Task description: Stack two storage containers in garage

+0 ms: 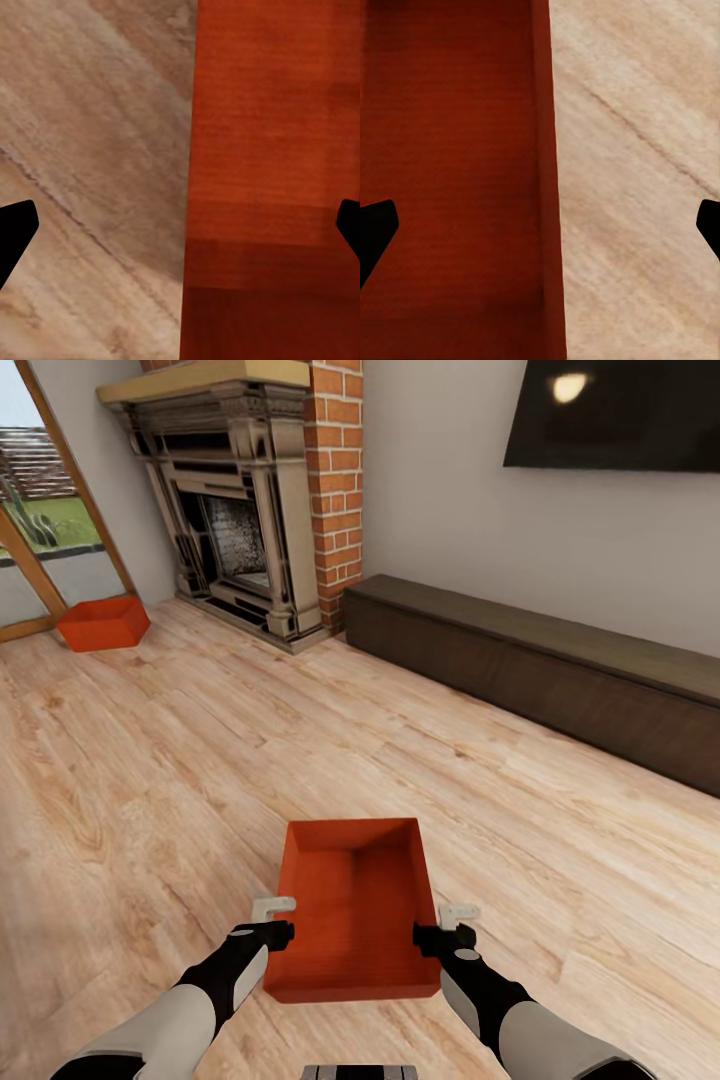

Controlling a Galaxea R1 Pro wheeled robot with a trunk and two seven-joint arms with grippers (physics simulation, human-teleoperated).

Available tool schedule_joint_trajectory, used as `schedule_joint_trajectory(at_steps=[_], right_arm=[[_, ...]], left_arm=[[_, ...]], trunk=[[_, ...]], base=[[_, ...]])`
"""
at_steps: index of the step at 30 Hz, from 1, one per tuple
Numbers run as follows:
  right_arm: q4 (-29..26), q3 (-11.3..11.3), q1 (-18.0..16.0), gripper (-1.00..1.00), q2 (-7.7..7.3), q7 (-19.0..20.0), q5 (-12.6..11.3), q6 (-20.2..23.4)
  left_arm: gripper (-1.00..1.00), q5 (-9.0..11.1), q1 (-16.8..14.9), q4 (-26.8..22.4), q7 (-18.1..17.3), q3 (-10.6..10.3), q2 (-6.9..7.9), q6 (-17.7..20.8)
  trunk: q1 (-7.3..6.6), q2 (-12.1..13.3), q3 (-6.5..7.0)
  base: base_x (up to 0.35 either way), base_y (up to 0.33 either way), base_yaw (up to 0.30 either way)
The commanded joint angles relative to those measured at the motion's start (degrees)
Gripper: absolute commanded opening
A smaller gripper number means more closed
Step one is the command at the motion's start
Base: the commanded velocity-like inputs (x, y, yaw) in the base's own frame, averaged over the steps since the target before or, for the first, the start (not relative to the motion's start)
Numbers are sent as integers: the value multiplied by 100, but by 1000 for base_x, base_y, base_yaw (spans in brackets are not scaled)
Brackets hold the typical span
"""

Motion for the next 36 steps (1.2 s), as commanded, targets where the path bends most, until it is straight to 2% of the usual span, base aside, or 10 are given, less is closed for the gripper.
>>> schedule_joint_trajectory(at_steps=[1, 3, 26, 31, 36], right_arm=[[3, 49, -4, 100, -1, -28, -61, -26], [4, 49, -4, 100, -1, -28, -61, -28], [11, 55, -4, 100, -9, -28, -53, -30], [44, 52, -4, 100, -4, -28, 302, -59], [69, 50, -4, 100, -2, -28, 398, -132]], left_arm=[[100, 29, 0, -12, 21, 2, -3, 31], [100, 29, -1, -12, 24, 3, -2, 31], [100, 29, -2, -12, 27, 1, 2, 31], [100, 29, -2, -12, 26, 1, 2, 31], [100, 29, -2, -12, 27, 1, 2, 31]], trunk=[[21, -43, -22], [65, -123, -58], [65, -123, -58], [65, -123, -58], [65, -123, -58]], base=[[0, 0, 0], [0, 0, 0], [0, 0, 0], [0, 0, 0], [0, 0, 0]])
